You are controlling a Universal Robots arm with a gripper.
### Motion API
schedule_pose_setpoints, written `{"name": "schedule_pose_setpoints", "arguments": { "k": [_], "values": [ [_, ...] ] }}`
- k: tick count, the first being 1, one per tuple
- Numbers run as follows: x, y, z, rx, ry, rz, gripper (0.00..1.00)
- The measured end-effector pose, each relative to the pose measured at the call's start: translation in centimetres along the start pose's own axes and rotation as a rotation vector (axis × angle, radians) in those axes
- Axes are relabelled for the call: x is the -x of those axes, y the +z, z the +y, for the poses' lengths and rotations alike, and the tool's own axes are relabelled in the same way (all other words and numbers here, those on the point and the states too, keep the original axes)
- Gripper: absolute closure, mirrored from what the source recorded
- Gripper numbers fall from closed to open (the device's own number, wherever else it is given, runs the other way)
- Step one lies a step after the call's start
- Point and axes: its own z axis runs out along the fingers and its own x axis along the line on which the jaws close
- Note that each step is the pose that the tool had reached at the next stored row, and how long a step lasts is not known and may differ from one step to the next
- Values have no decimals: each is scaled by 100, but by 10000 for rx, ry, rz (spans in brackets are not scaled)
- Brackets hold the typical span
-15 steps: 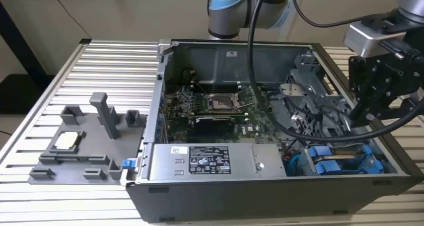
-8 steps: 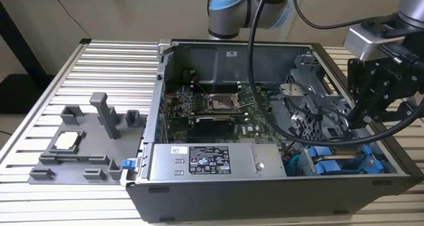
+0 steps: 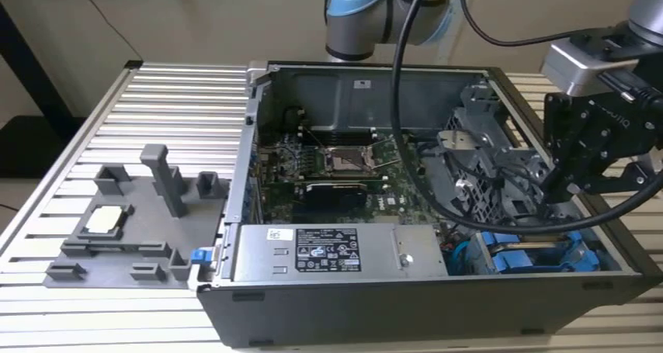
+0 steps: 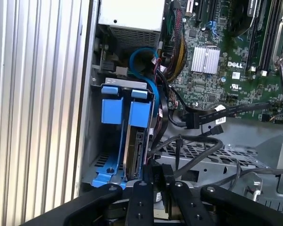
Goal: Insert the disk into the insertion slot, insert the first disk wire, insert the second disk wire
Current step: 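Insert the first disk wire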
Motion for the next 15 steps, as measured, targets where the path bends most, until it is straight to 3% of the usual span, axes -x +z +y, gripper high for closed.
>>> {"name": "schedule_pose_setpoints", "arguments": {
  "k": [1,2,3,4,15],
  "values": [
    [-1,0,0,-3,3,-27,81],
    [-1,0,-1,-16,13,-131,81],
    [-2,1,-1,-37,27,-299,81],
    [-9,1,0,-47,34,-388,81],
    [-221,4,-4,131,70,-415,81]
  ]
}}
